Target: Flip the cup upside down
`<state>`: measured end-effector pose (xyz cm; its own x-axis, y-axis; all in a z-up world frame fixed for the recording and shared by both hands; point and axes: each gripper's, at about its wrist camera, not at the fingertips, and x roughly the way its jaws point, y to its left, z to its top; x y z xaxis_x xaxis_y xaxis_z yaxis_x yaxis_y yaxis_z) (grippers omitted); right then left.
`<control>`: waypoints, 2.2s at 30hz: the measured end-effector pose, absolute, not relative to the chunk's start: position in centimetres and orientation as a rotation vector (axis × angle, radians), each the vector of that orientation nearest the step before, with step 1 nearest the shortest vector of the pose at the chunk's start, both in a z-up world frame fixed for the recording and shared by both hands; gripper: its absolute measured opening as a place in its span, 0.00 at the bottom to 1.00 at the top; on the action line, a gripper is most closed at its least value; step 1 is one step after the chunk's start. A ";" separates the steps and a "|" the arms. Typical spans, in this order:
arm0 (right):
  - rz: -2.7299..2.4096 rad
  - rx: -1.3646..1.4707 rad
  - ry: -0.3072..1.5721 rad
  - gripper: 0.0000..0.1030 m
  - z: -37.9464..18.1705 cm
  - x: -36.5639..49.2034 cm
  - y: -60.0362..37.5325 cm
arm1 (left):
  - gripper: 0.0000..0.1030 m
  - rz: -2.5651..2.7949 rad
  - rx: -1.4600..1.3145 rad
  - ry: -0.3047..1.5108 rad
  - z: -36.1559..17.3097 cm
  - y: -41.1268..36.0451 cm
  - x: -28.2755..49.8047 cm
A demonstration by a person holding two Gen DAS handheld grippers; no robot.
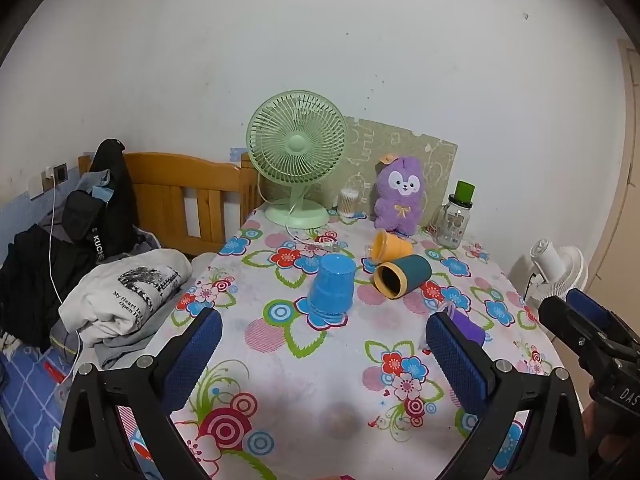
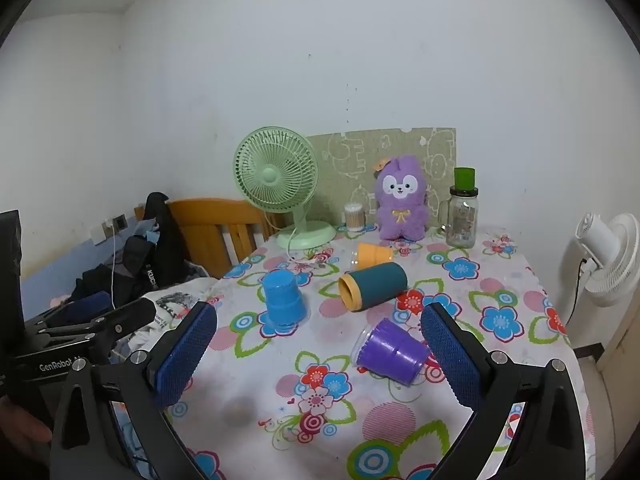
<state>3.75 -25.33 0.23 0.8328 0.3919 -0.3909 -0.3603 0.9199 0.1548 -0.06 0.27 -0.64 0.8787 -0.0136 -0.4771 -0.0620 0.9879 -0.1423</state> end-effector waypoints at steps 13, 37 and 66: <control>0.406 0.071 0.455 1.00 -0.3 4.0 -25.2 | 1.00 0.021 -0.155 0.510 -1.2 -0.2 0.0; 0.413 0.075 0.460 1.00 -0.6 4.2 -25.1 | 1.00 0.020 -0.160 0.521 -1.3 -0.3 0.3; 0.429 -0.144 0.698 1.00 -6.6 14.7 -27.0 | 1.00 0.027 -0.225 0.794 -9.2 -2.3 6.7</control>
<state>14.70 -27.00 -6.58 0.6835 0.3340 -0.6491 -0.4291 0.9032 0.0130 6.72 -2.34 -9.17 0.7023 -0.0605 -0.7093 -0.1078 0.9759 -0.1900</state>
